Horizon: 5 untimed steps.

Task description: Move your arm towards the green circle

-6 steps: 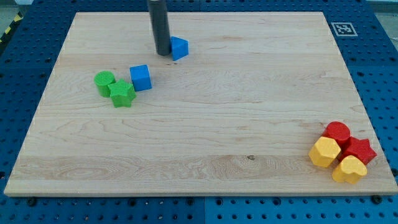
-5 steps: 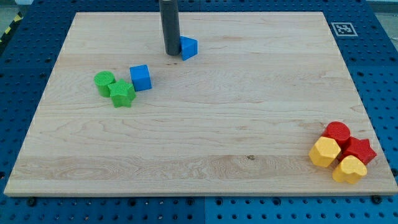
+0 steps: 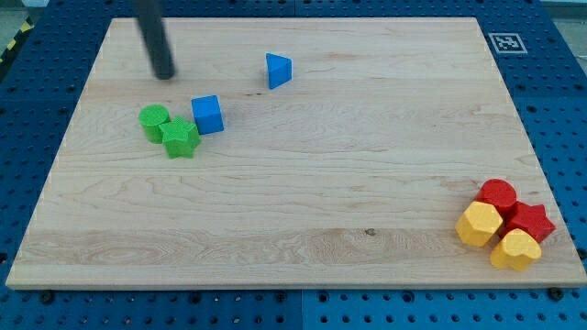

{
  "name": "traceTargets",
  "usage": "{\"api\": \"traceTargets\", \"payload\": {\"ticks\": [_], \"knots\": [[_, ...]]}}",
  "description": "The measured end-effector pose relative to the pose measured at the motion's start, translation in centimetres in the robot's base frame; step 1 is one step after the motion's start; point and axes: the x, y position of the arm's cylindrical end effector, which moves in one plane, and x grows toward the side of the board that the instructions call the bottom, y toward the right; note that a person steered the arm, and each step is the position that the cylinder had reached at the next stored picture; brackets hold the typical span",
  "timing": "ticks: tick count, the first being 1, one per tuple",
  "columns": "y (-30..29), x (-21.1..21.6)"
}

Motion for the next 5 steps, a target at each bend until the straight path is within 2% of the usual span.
{"api": "traceTargets", "payload": {"ticks": [1,2,4,5], "knots": [[-2.3,3.7],[-1.6,7.2],[7.4,9.4],[10.8,12.2]]}}
